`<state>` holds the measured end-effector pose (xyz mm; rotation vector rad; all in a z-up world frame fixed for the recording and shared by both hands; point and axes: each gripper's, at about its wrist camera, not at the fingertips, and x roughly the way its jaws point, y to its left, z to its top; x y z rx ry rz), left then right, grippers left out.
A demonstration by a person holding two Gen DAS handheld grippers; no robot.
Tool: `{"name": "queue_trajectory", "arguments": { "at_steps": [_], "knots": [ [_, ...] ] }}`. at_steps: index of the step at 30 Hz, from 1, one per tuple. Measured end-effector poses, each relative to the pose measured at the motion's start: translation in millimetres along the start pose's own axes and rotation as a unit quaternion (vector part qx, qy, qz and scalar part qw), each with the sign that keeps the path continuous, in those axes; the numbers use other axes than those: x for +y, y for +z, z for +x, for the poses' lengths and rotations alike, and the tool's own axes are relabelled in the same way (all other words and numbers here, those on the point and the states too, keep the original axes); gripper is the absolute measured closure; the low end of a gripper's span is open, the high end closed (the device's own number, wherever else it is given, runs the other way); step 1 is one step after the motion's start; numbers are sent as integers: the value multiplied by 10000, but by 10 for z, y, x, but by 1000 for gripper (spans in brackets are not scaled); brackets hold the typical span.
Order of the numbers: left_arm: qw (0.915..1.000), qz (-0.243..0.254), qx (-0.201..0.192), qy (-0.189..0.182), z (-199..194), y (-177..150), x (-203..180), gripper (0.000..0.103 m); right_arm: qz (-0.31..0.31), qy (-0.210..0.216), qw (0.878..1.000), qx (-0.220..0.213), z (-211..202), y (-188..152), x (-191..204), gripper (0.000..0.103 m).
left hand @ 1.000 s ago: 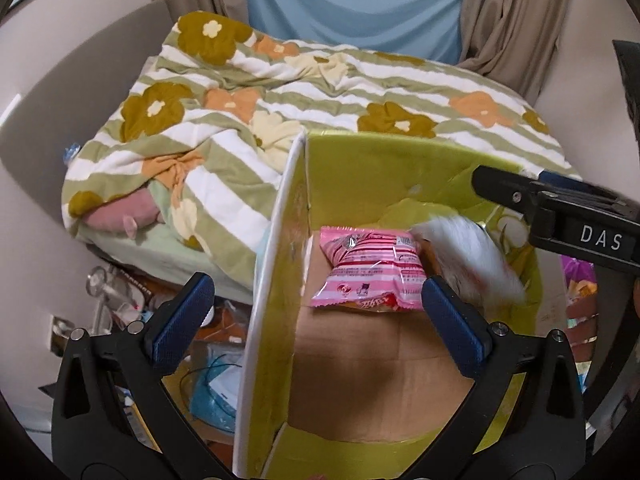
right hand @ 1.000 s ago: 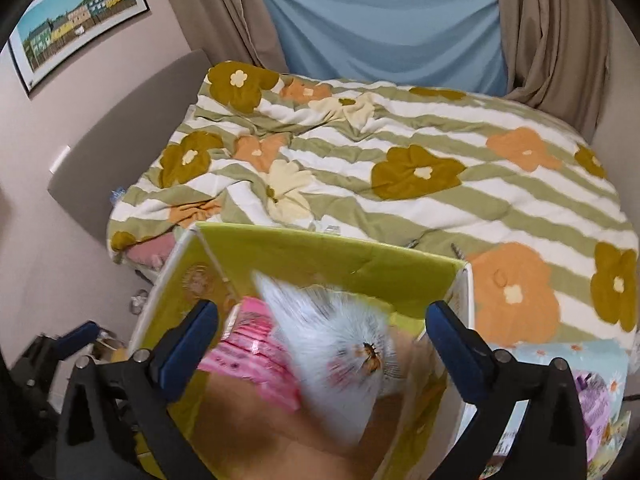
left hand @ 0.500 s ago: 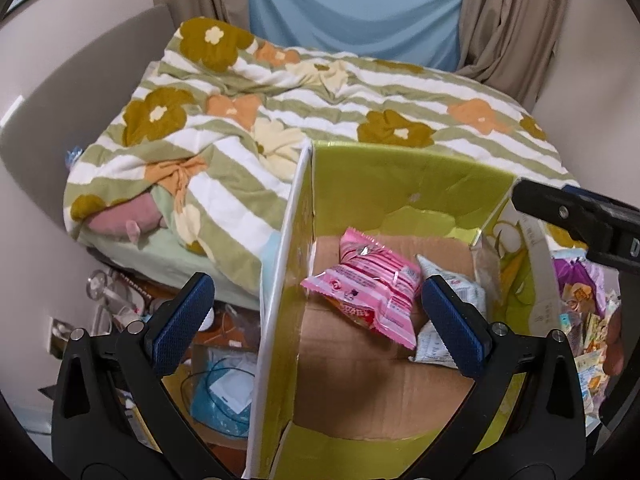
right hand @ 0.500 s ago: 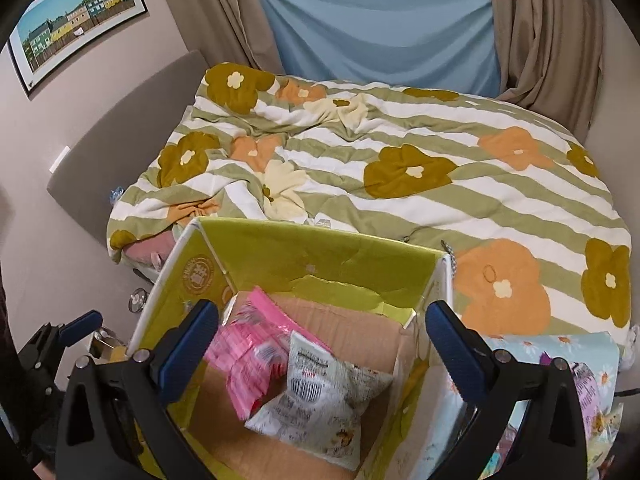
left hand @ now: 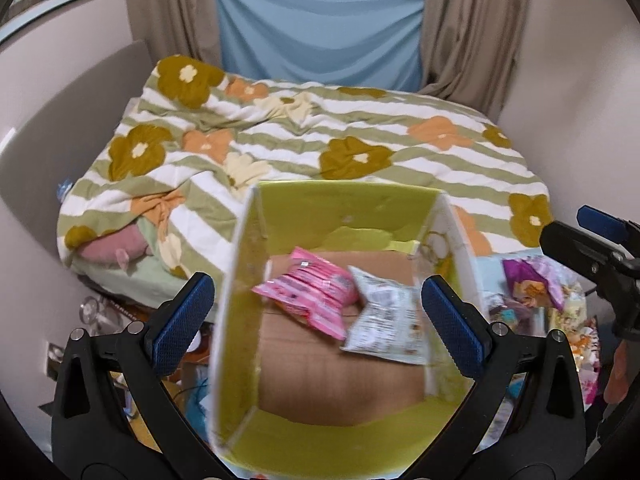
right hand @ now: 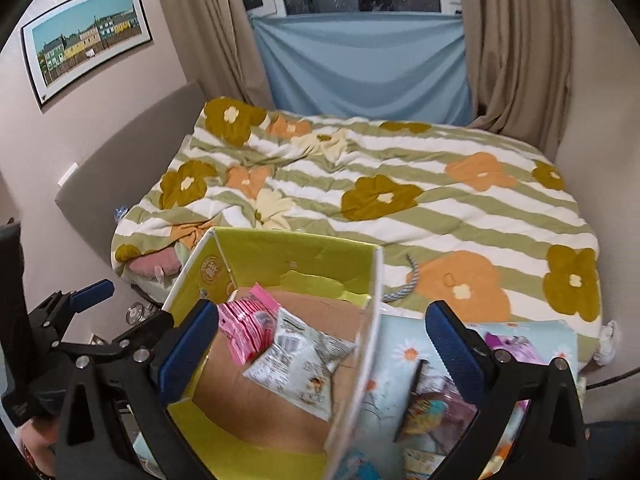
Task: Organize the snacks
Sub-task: 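Lower the white corn-snack bag into the box and open the right gripper, then grasp the blue-white MPM packet with left gripper while right grasps the pink-magenta packet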
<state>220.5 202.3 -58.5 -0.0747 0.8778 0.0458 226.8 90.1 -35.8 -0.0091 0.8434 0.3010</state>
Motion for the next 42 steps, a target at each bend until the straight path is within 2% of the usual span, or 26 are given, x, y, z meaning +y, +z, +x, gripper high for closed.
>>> {"name": "queue_trajectory", "arguments": {
  "at_steps": [4, 11, 17, 22, 30, 36, 42],
  "knots": [
    [9998, 104, -129, -123, -186, -110, -350, 0, 15, -154, 9997, -162, -325, -164, -227, 0],
    [9990, 240, -215, -320, -474, -415, -1106, 0, 194, -316, 9987, -344, -946, -575, -905, 0],
    [9973, 503, -40, -538, -587, -749, -1861, 0, 351, -524, 9974, -359, -1418, -1014, -1517, 0],
    [9969, 540, 162, -542, -558, -1038, -2351, 0, 511, -628, 9964, -249, -1706, -1438, -2008, 0],
    [9979, 313, 483, -306, -263, -1420, -2721, 0, 700, -684, 9951, 166, -1698, -2119, -2513, 0],
    [9961, 394, 771, -151, 107, -1547, -2837, 0, 957, -621, 9926, 423, -1479, -2569, -2670, 0],
    [9925, 595, 1067, -6, 466, -1689, -2898, 0, 1164, -643, 9890, 648, -1211, -2864, -2779, 0]
  ]
}}
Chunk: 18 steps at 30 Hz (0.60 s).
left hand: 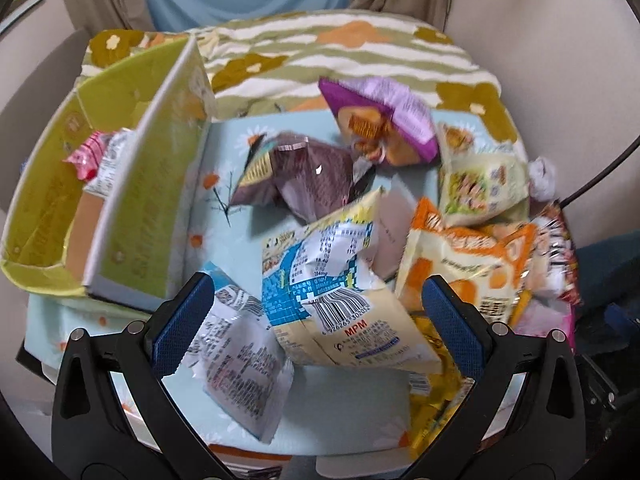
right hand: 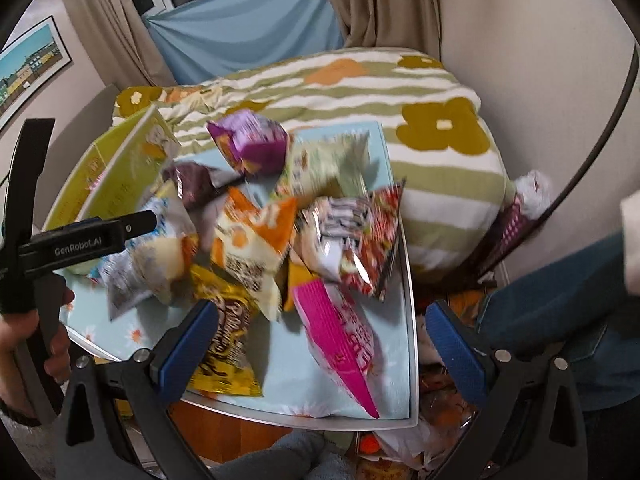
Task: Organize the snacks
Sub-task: 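Grasp the blue-white MPM packet with left gripper while right grasps the pink-magenta packet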
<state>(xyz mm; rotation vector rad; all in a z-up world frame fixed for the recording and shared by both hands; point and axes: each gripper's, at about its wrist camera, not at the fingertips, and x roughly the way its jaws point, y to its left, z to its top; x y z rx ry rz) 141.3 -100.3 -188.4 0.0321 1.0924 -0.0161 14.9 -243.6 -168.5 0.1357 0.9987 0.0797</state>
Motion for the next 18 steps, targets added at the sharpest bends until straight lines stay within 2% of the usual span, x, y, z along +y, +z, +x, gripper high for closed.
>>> {"name": "queue_trajectory", "arguments": {
  "at_steps": [9, 12, 13, 15, 18],
  "knots": [
    [9986, 236, 467, 15, 390, -47, -65, 0, -40, -54, 9999, 121, 242, -98, -12, 0],
    [9977, 336, 591, 18, 481, -66, -111, 4, -105, -107, 9998, 135, 292, -120, 4, 0],
    [9975, 352, 614, 4, 499, -70, -121, 6, -115, -120, 9998, 140, 305, -127, 6, 0],
    [9964, 334, 774, -109, 570, -95, -114, 20, -113, -136, 9997, 156, 337, -135, 0, 0],
    [9959, 332, 829, -134, 609, -141, -107, 25, -93, -144, 9997, 171, 361, -146, -4, 0]
  ]
}}
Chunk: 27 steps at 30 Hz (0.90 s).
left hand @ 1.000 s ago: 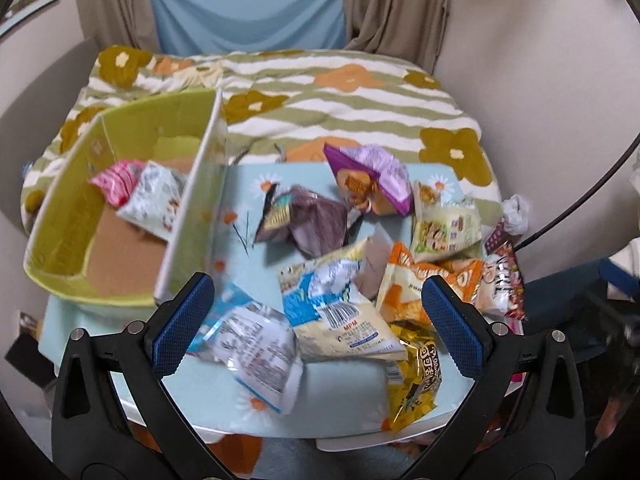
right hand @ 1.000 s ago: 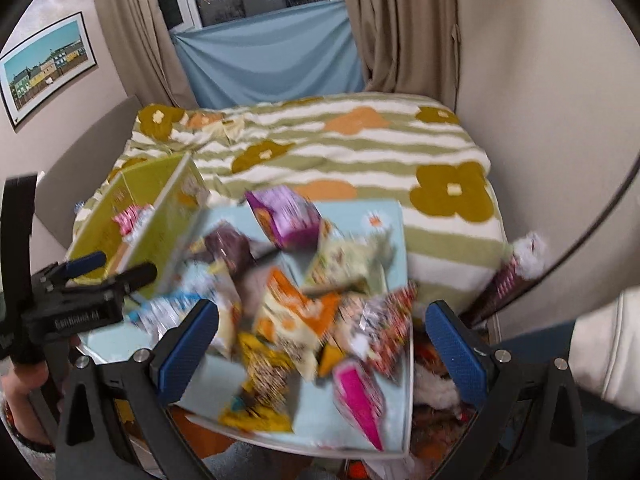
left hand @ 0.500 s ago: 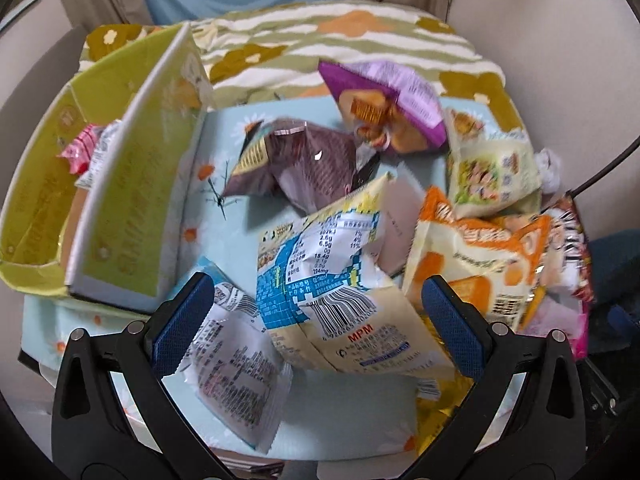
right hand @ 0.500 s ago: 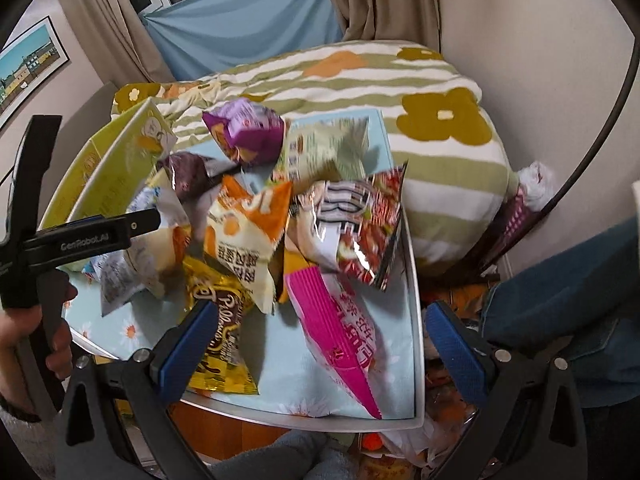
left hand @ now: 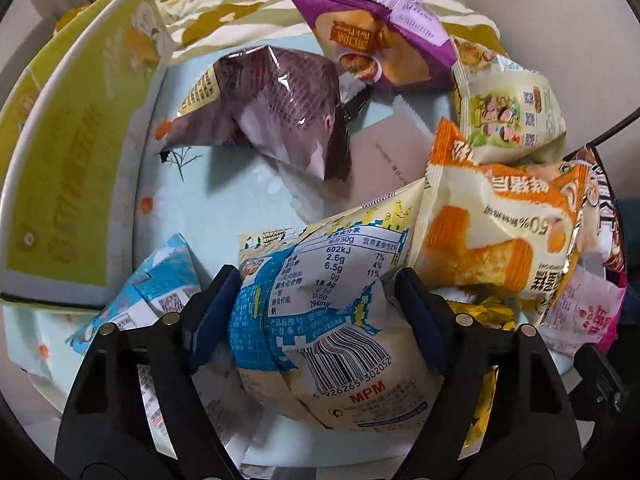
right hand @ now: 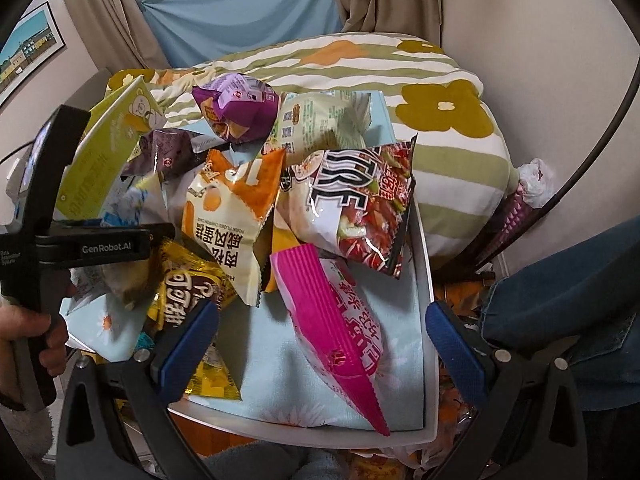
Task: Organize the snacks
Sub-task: 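Grasp the blue-white MPM packet with left gripper while right grasps the pink-magenta packet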
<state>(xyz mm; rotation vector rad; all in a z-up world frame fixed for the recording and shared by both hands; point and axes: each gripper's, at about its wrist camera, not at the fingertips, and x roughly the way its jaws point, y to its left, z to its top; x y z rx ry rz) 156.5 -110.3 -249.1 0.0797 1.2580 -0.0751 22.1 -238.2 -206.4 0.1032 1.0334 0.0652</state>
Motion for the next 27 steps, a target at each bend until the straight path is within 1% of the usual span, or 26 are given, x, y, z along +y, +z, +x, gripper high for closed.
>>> {"name": "queue_trajectory", "arguments": {
  "at_steps": [6, 10, 19, 22, 24, 26, 27],
  "knots": [
    [9998, 173, -24, -38, -28, -23, -12, 31, 3, -14, 10000, 52, 59, -26, 7, 5],
    [9998, 186, -57, -91, -105, -48, 4, 32, 22, -30, 10000, 83, 100, -24, 10, 6],
    [9996, 177, -166, -157, -256, -67, 14, 33, -81, -53, 9998, 182, 228, 4, 27, 16],
    [9995, 174, -212, -159, -294, -70, 14, 33, -113, -78, 9996, 235, 291, -3, 41, 21],
    [9994, 180, -243, -146, -317, -77, 7, 33, -134, -87, 9995, 271, 337, -14, 47, 27],
    [9994, 178, -265, -140, -337, -93, 3, 33, -139, -83, 9994, 301, 376, -22, 32, 30],
    [9994, 182, -275, -131, -347, -96, -1, 33, -143, -85, 9994, 311, 392, -32, 26, 35]
  ]
}}
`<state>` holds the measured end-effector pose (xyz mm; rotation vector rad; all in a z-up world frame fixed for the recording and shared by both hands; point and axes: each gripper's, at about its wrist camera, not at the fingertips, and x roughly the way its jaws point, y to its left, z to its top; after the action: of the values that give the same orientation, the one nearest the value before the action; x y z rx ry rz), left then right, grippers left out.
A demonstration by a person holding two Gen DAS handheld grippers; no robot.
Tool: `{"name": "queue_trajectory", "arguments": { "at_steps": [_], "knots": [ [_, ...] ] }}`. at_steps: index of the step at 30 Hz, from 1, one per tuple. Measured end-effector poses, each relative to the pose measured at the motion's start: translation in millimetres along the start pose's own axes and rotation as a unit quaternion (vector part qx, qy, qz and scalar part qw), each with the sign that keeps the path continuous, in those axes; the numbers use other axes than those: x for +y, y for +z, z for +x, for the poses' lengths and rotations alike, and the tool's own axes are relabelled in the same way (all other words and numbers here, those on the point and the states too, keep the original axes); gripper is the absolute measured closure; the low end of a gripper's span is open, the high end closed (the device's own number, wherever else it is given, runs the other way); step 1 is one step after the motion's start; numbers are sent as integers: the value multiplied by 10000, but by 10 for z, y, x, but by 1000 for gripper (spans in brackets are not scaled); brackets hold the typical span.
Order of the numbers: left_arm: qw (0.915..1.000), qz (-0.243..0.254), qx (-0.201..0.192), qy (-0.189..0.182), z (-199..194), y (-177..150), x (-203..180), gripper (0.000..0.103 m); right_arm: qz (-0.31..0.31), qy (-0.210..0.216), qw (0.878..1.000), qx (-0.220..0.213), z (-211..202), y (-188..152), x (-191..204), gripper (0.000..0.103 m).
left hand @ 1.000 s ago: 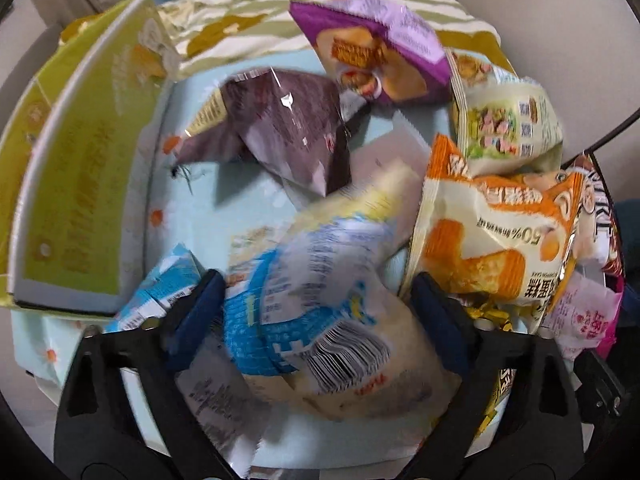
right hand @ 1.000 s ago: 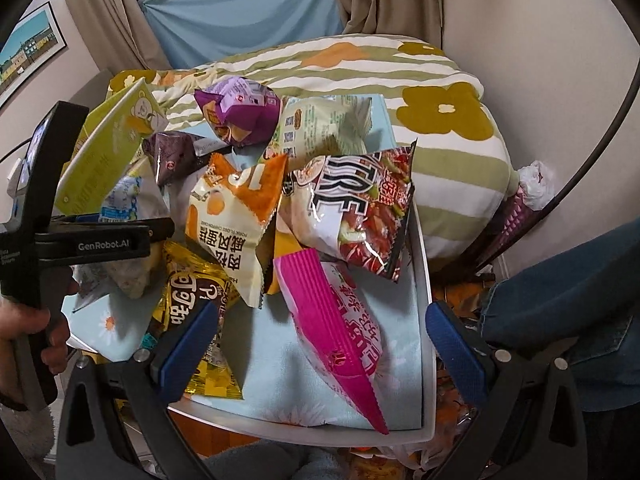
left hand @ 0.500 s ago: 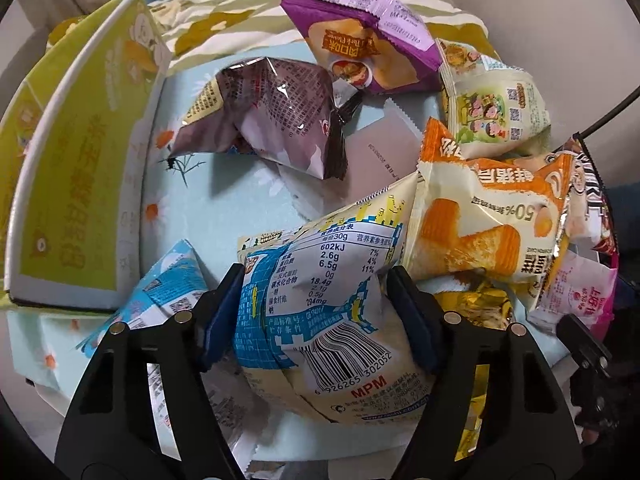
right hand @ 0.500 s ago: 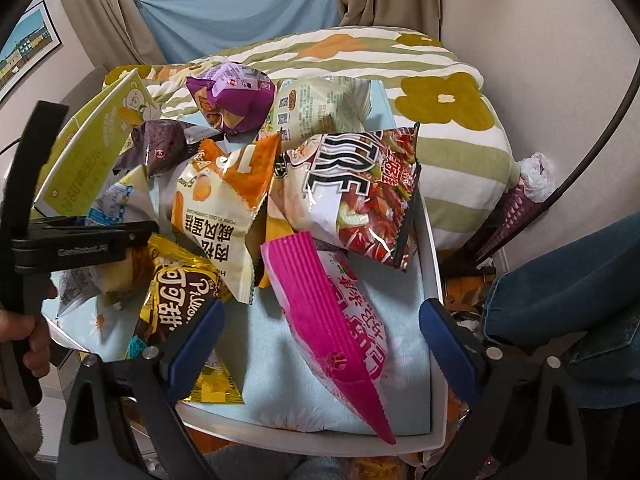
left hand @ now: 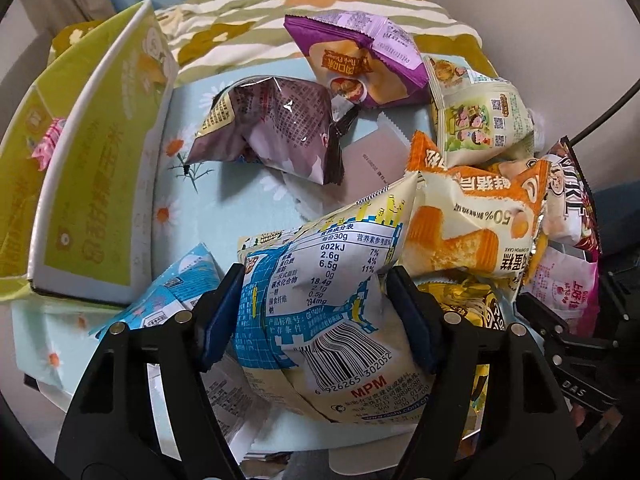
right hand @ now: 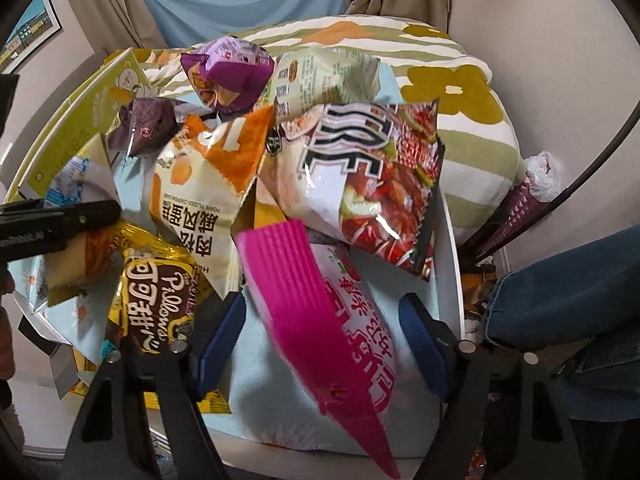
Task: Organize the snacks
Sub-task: 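Grasp the blue-white MPM packet with left gripper while right grasps the pink-magenta packet, then carry the MPM packet into the box and release it with the left gripper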
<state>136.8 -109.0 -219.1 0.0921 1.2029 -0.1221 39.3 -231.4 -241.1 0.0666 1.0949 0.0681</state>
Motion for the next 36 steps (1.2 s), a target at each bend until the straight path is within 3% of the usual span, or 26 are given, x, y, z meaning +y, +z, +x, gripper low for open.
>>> {"name": "queue_trajectory", "arguments": {
  "at_steps": [3, 11, 20, 27, 36],
  "knots": [
    [10000, -1, -18, 6, -25, -12, -10, 33, -50, 26, 9999, 83, 57, -25, 0, 55],
    [10000, -16, -50, 28, -74, -48, -25, 33, -163, 61, 9998, 68, 17, -87, 11, 67],
    [9998, -39, -202, 33, -267, -74, -69, 33, -221, 188, 9996, 3, -195, -190, 71, 69],
    [9984, -164, -547, -42, -660, -55, -107, 33, -263, 326, 9990, -157, -536, -183, 143, 69],
    [9918, -503, -1173, -65, -1325, 101, 127, 33, -649, 600, 9940, -639, -1114, 186, 367, 69]
  ]
}}
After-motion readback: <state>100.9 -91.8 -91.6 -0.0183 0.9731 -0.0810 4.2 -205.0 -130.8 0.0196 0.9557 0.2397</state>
